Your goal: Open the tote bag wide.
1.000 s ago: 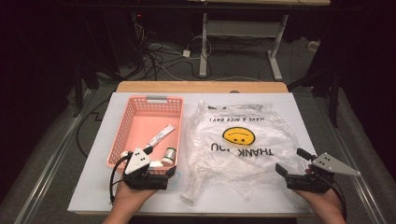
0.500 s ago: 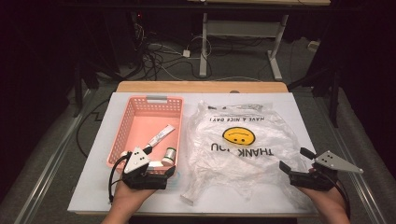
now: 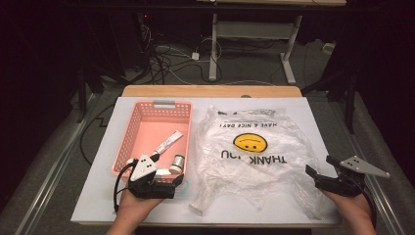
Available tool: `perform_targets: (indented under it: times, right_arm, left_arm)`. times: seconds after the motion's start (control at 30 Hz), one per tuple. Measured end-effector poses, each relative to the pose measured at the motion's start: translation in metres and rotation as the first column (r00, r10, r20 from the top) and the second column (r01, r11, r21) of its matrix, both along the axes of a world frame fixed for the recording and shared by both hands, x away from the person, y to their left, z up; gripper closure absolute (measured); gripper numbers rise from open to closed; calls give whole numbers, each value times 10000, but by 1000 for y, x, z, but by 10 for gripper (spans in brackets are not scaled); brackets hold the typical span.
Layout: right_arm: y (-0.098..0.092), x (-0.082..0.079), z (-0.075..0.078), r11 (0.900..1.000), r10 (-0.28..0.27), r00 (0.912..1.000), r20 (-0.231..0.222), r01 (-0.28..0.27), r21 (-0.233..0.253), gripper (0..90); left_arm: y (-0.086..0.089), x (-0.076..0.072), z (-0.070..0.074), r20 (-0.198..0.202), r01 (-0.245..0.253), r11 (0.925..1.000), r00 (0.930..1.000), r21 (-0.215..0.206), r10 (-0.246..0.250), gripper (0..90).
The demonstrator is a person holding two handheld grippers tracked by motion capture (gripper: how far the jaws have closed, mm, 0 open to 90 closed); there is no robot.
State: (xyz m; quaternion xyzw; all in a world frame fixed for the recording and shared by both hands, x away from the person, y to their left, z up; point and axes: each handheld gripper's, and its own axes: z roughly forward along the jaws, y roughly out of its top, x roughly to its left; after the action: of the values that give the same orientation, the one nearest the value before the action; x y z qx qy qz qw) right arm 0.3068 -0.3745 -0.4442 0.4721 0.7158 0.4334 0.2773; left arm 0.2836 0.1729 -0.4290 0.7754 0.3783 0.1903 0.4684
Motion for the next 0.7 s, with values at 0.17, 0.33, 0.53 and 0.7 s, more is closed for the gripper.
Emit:
perform_targets:
  times: [0.17,0.33,0.53,0.7]
  right_arm:
    - [-9,4,-4,9994,-337,9990,-285,339,62,168]
    - [-17,8,-11,9969,-761,9943,-741,772,128,224]
    - [-22,12,-18,9953,-815,9871,-1376,878,401,347]
    - [-23,14,-22,9953,-743,9815,-1765,841,485,425]
  left_arm:
    - [0,0,0,58,40,10000,10000,2,-40,0]
    - [0,0,0,93,67,10000,9999,9,-67,0]
    - [0,0,0,139,35,10000,9999,87,-36,0]
    - [3,2,3,55,-165,9999,9998,46,164,0]
